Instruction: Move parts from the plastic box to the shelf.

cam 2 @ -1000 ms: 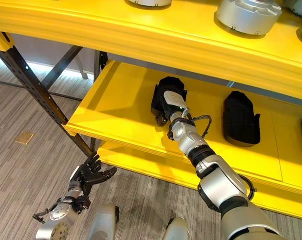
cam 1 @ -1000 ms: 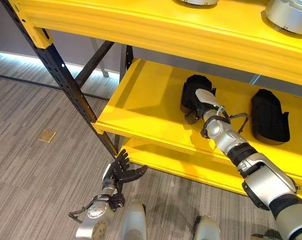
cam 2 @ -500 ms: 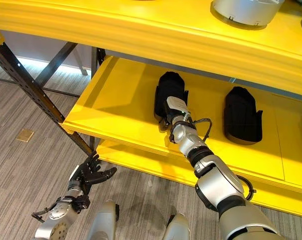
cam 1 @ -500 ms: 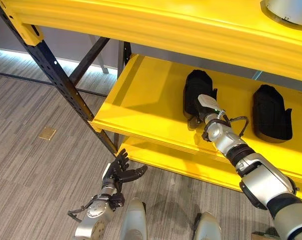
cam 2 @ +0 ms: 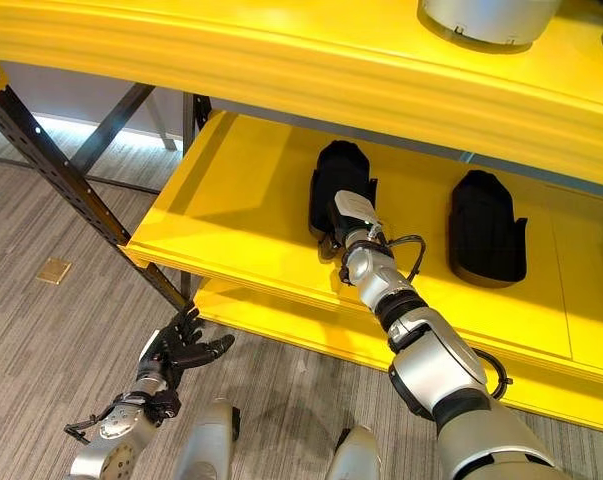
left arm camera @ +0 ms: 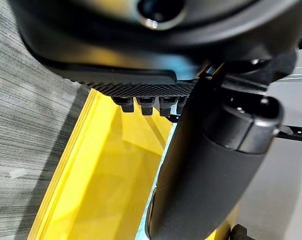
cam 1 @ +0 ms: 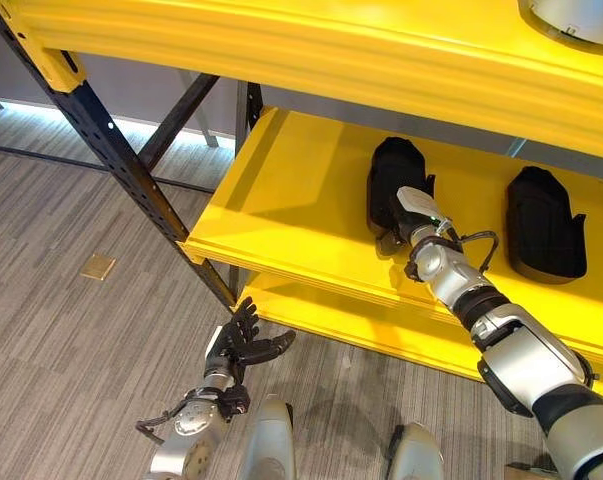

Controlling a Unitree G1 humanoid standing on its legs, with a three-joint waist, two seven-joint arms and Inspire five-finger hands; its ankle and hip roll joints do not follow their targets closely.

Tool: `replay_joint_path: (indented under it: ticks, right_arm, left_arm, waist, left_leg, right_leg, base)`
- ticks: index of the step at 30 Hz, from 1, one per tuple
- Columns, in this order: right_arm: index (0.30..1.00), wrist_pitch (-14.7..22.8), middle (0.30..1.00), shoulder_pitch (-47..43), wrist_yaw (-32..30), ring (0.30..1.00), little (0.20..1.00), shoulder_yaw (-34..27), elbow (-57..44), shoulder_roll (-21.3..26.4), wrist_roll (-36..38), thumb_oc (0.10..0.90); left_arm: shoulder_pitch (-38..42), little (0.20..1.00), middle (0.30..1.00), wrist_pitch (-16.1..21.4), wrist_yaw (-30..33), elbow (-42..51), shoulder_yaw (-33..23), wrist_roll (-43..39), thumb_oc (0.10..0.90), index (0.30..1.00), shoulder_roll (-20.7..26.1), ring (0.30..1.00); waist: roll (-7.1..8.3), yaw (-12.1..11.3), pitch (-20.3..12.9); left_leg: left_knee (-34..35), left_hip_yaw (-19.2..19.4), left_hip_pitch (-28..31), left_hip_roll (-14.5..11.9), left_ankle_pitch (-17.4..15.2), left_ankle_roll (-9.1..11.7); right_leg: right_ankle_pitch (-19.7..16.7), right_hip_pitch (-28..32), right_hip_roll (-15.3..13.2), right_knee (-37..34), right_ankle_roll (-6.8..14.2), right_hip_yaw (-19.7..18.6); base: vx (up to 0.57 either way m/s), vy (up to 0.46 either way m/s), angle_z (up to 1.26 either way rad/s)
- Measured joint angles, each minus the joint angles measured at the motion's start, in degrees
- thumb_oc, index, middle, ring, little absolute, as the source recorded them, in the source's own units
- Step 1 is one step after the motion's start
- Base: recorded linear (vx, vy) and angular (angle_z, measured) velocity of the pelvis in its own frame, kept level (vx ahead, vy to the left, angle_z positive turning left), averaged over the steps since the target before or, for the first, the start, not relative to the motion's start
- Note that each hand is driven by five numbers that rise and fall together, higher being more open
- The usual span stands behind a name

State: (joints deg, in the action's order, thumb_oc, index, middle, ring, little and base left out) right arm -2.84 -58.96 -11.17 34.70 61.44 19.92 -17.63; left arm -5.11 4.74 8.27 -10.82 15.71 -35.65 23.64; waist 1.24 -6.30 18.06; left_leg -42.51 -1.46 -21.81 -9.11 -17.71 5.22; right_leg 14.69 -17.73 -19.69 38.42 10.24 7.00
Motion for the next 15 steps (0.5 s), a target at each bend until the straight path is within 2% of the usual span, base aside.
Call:
replay_joint_path:
  ticks: [15]
  right_arm:
    - [0.300,0.0,0.300,0.0,-0.6,0.300,0.300,-0.1,0.3,-0.3,0.0,0.400]
  left_arm:
    - [0.0,1.000,1.000,0.0,0.0,0.0,0.1,0.0,0.900,1.000,0.0,1.000]
  waist:
    - [0.00,0.2,0.0]
  left_leg:
    - [0.0,0.2,0.0,0.1,0.0,0.0]
  right_leg:
    - [0.0,-0.1,-0.1,0.1,0.0,-0.2]
  base:
    - [0.00,0.000,0.00]
